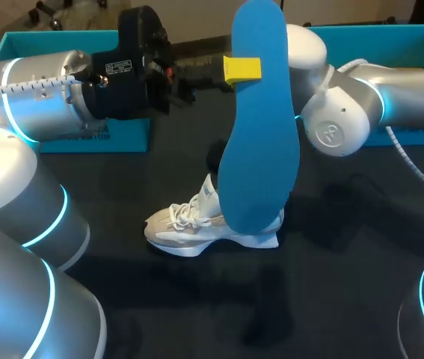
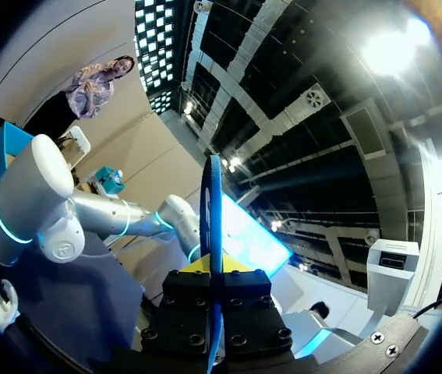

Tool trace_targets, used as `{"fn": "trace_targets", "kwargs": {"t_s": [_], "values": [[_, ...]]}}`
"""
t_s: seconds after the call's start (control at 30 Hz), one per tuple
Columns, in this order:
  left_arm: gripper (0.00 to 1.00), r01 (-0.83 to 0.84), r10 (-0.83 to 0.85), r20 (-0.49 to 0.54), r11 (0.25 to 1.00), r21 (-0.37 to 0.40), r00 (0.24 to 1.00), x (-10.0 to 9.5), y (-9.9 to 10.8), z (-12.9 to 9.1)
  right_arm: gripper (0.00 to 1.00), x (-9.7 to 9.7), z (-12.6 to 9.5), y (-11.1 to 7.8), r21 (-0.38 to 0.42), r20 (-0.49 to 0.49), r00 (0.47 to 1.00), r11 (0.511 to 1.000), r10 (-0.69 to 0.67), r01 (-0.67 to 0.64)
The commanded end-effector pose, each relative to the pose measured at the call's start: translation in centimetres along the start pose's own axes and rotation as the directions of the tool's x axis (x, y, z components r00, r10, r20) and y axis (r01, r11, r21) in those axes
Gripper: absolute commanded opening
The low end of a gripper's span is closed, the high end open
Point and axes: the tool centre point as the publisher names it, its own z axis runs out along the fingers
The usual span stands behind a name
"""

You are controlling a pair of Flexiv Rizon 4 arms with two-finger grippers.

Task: Take the shoe out of the shoebox, open the shoe tongue, remove and reinsert the insole, then place the shoe into the shoebox

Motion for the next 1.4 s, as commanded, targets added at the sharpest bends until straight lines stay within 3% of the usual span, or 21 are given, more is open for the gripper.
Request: {"fn": "trace_targets", "kwargs": {"t_s": [0.03, 0.47, 0.53, 0.63, 0.7, 0.73, 1.23, 1.27, 1.3, 1.4], "values": [[0.0, -0.001, 0.001, 0.003, 1.0, 0.016, 1.0, 0.5, 0.5, 0.4, 0.0, 0.3, 0.2, 0.1, -0.008, -0.026, 1.0, 1.0, 0.012, -0.012], [0.0, -0.001, 0.001, 0.003, 1.0, 0.016, 1.0, 0.5, 0.5, 0.4, 0.0, 1.7, -3.5, -0.3, -0.045, -0.145, 0.956, 0.963, 0.255, -0.264], [0.0, -0.001, 0.001, 0.003, 1.0, 0.016, 1.0, 0.5, 0.5, 0.4, 0.0, 1.8, -3.9, -0.4, -0.042, -0.177, 0.935, 0.947, 0.307, -0.319], [0.0, -0.001, 0.001, 0.003, 1.0, 0.016, 1.0, 0.5, 0.5, 0.4, 0.0, 2.1, -4.4, -0.5, -0.113, -0.175, 0.896, 0.896, 0.408, -0.43], [0.0, -0.001, 0.001, 0.003, 1.0, 0.016, 1.0, 0.5, 0.5, 0.4, 0.0, 2.0, -4.6, -0.2, -0.063, -0.212, 0.879, 0.892, 0.427, -0.448], [0.0, -0.001, 0.001, 0.003, 1.0, 0.016, 1.0, 0.5, 0.5, 0.4, 0.0, 1.7, -4.8, 0.2, -0.122, -0.187, 0.902, 0.902, 0.389, -0.415], [0.0, -0.001, 0.001, 0.003, 1.0, 0.016, 1.0, 0.5, 0.5, 0.4, 0.0, 1.7, -4.8, 0.2, -0.122, -0.187, 0.902, 0.902, 0.389, -0.415], [0.0, -0.001, 0.001, 0.003, 1.0, 0.016, 1.0, 0.5, 0.5, 0.4, 0.0, 1.8, -4.6, 0.0, -0.121, -0.21, 0.859, 0.859, 0.467, -0.497], [0.0, -0.001, 0.001, 0.003, 1.0, 0.016, 1.0, 0.5, 0.5, 0.4, 0.0, 2.2, -4.7, 0.1, -0.15, -0.192, 0.86, 0.852, 0.473, -0.502], [0.0, -0.001, 0.001, 0.003, 1.0, 0.016, 1.0, 0.5, 0.5, 0.4, 0.0, 3.1, -4.8, 0.1, -0.173, -0.196, 0.779, 0.761, 0.595, -0.625]]}}
